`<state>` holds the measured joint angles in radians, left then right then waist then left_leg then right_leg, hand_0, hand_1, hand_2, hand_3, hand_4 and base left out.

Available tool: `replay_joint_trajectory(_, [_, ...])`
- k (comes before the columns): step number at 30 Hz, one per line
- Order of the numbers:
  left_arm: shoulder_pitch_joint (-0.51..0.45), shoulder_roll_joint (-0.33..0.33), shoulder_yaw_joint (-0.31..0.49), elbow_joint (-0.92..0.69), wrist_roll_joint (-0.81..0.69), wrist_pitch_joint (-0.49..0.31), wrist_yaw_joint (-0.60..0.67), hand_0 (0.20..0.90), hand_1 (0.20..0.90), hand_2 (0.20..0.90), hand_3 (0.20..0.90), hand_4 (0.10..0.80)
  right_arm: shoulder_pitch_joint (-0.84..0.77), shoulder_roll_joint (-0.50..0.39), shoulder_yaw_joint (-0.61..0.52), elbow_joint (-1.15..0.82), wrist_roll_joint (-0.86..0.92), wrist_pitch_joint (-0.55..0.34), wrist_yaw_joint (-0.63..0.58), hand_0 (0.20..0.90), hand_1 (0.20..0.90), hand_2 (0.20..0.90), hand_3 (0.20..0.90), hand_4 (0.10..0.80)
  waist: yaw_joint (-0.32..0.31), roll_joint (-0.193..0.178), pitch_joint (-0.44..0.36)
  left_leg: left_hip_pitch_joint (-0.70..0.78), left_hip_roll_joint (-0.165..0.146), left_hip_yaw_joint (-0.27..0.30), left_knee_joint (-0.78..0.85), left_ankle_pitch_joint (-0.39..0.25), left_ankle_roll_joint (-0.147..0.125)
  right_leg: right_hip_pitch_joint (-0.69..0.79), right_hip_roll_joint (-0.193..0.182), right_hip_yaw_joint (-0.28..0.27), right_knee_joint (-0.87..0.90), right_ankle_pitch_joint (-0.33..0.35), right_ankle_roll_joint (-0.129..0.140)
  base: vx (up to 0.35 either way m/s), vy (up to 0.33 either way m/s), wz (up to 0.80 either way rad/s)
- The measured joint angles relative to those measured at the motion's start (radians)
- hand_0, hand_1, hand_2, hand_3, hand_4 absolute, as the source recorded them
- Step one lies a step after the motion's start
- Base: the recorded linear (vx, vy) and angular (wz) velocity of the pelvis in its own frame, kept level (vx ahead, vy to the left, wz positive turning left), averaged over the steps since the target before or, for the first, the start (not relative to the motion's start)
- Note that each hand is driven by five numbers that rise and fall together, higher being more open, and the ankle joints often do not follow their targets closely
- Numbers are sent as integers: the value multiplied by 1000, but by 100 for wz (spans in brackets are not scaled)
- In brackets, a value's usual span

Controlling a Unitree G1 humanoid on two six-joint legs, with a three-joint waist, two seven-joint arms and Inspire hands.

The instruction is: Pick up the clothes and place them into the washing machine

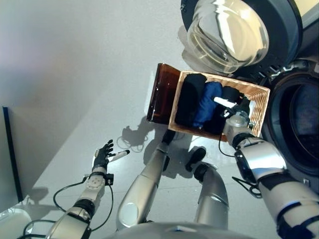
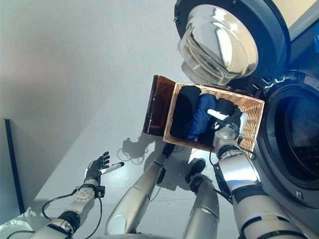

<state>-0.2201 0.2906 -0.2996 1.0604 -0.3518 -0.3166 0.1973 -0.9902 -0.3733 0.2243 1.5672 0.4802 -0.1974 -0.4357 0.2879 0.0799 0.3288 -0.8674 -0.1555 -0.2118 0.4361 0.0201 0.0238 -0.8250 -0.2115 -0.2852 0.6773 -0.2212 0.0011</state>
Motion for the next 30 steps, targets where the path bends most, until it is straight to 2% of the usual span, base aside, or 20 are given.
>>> replay_joint_trajectory(4, [0,0,-8,-1,0,0,12,900,900,900,900,800,0,3,0,17,-3,1,-26,900,900,900,900,800,-1,0,0,0,0,3,3,0,0,0,0,2,0,0,0,-7,20,-1])
replay_joint_trajectory(6, [0,0,-25,-2,0,0,21,900,900,900,900,800,5,3,0,18,-3,2,-28,713,713,713,713,667,-1,1,0,-1,1,4,3,0,0,-1,0,3,0,0,0,0,0,0])
replay_joint_trajectory(7, [0,0,-32,-2,0,0,21,900,900,900,900,800,6,3,0,18,-3,2,-29,356,356,356,356,412,-2,2,1,-1,1,6,3,0,0,-3,0,4,-1,0,-1,-14,30,-3])
replay_joint_trajectory(8, [0,0,-33,-2,0,0,21,900,900,900,900,800,6,3,0,18,-3,2,-29,200,200,200,200,300,-3,3,2,-1,1,6,3,0,0,-3,0,5,-1,-2,-4,-9,30,-3])
replay_joint_trajectory(30, [0,0,-30,4,-15,-23,44,900,900,900,900,800,1,33,2,1,0,-20,-71,200,200,200,200,300,-40,15,9,-30,6,29,17,-3,11,-36,9,32,-1,8,11,-2,4,-1])
